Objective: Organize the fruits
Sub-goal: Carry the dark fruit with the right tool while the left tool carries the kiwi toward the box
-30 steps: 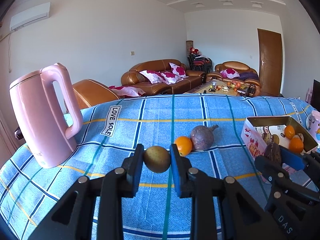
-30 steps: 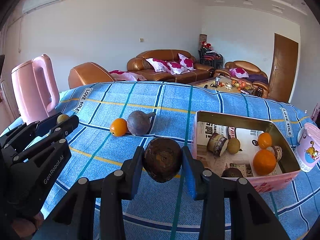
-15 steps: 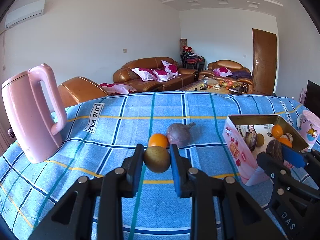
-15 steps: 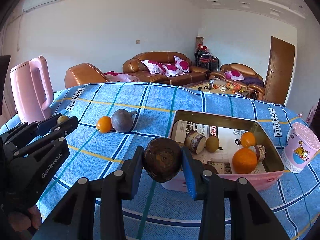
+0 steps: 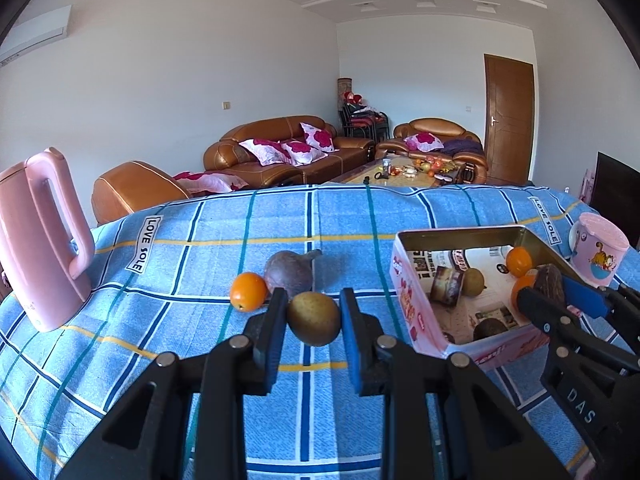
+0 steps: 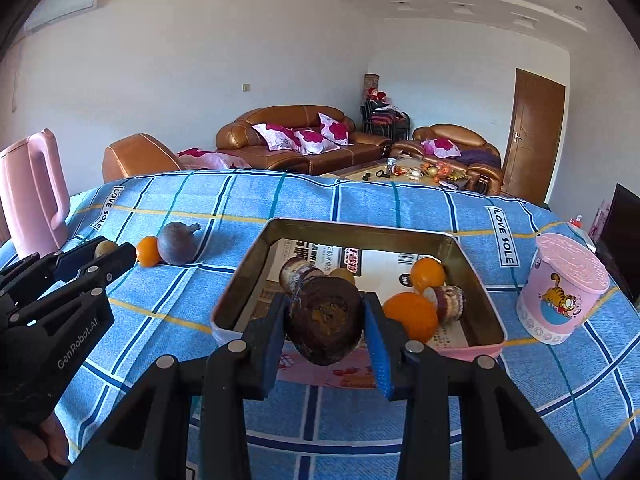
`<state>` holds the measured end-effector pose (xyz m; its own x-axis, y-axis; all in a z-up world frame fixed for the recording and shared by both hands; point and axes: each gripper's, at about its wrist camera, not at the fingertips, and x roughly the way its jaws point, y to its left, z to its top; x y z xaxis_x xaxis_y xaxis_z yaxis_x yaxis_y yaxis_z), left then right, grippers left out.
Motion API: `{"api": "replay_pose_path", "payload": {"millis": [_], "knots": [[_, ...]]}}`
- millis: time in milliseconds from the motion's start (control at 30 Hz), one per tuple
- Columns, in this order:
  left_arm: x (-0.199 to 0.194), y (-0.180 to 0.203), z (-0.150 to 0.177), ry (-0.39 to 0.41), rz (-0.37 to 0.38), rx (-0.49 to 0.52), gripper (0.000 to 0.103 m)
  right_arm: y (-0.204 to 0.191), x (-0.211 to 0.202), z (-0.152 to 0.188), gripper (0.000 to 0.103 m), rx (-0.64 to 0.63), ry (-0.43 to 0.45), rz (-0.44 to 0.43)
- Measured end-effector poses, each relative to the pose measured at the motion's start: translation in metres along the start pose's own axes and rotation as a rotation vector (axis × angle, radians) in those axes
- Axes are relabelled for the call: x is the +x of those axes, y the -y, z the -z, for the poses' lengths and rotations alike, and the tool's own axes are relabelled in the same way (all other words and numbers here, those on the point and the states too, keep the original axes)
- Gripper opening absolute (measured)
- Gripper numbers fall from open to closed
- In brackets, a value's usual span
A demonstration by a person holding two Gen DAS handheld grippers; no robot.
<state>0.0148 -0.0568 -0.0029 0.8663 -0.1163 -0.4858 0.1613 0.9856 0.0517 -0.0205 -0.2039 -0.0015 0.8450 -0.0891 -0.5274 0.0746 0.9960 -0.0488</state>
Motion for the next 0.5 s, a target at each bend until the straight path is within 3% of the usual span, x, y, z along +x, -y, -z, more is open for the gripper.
{"api": "replay_pose_path", "payload": {"millis": [500], "knots": [[0.003, 0.041, -0.004, -0.006, 0.097, 0.007, 0.028, 0.054, 0.004, -0.001, 0.040, 0.044, 0.006, 0.090]]}}
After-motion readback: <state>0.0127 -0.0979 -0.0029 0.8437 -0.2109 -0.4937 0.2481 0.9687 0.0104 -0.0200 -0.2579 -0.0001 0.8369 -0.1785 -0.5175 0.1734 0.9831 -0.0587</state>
